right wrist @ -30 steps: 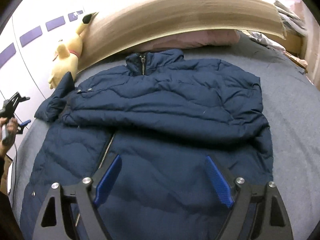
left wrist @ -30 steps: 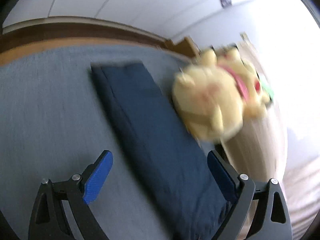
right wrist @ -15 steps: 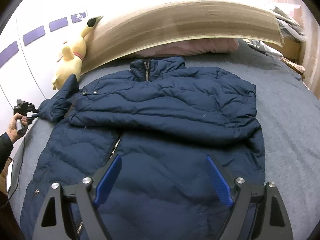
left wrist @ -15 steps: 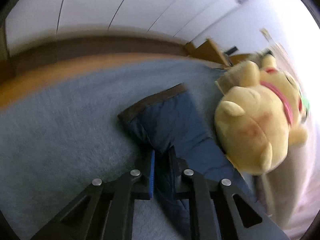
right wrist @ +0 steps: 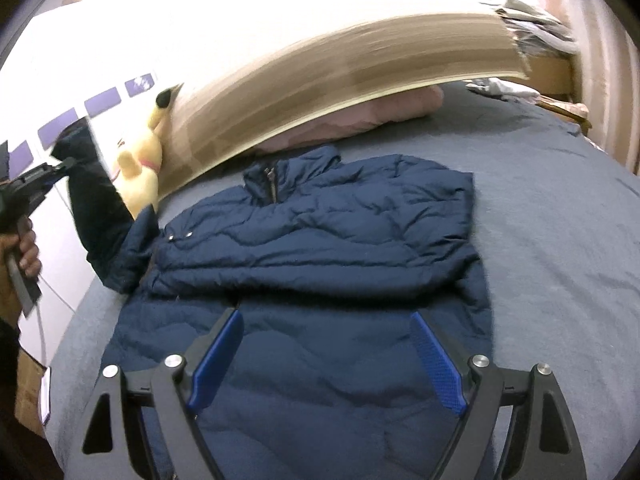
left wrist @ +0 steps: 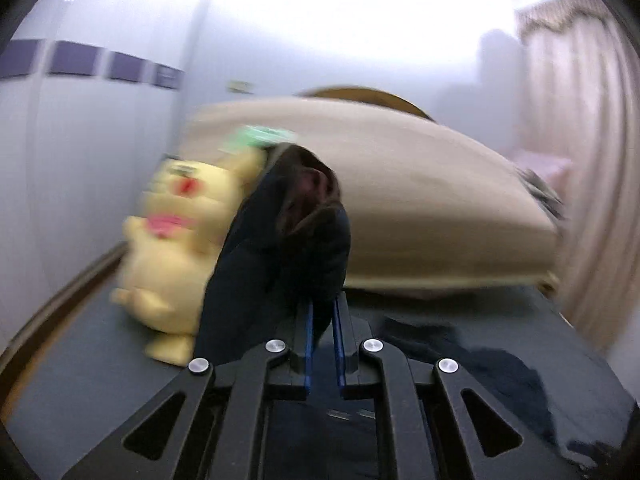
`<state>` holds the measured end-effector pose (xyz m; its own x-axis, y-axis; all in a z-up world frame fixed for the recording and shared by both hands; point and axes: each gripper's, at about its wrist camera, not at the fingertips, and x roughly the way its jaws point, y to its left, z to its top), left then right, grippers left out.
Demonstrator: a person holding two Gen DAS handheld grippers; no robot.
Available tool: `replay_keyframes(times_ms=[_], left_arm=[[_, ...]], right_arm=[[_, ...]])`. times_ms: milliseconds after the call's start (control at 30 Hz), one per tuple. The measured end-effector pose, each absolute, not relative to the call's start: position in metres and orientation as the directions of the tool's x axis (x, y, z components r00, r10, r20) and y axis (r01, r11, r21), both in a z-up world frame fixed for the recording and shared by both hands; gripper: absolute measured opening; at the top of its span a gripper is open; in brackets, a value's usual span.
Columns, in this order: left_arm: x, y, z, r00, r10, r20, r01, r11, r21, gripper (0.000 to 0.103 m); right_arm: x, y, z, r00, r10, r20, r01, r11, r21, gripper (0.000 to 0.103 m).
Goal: Fold large clothes
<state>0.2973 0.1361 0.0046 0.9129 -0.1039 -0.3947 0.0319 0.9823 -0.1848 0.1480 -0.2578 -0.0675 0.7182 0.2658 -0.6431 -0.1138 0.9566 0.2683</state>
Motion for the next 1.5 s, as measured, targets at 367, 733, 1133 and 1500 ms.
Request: replay_keyframes(times_ms=[367, 733, 1133, 1500], left_arm=[[0.355, 0.002, -0.083, 0.656, -0.267, -0.706, 0.17, 0.964, -0.206, 0.074], [0.267, 0.121, -0.001, 0.847, -0.254, -0.466, 0.076, 0.927, -0.367, 0.087], [0.18, 0.284, -0.092, 0.819, -0.024, -0.574, -0.297, 0.838, -0.458, 0.087], [0.194, 0.274, -0.084, 0.831, -0.126, -0.542, -0.244, 0.794, -0.557, 0.087]], right_arm=[[0.144, -0.305, -0.075, 0.693, 0.285, -0.663, -0.024, 0.927, 0.375, 0.092], [0.202, -0.27, -0.061, 0.613, 0.637, -0.467, -0.084, 0.641, 0.763, 0.102], [0.329, -0.139, -0.143, 0.516, 0.749, -0.415, 0.225, 0.349, 0.91, 0.097], [0.317, -0.141, 0.007, 0.681, 0.444, -0.582, -0.087, 0.838, 0.538, 0.011]])
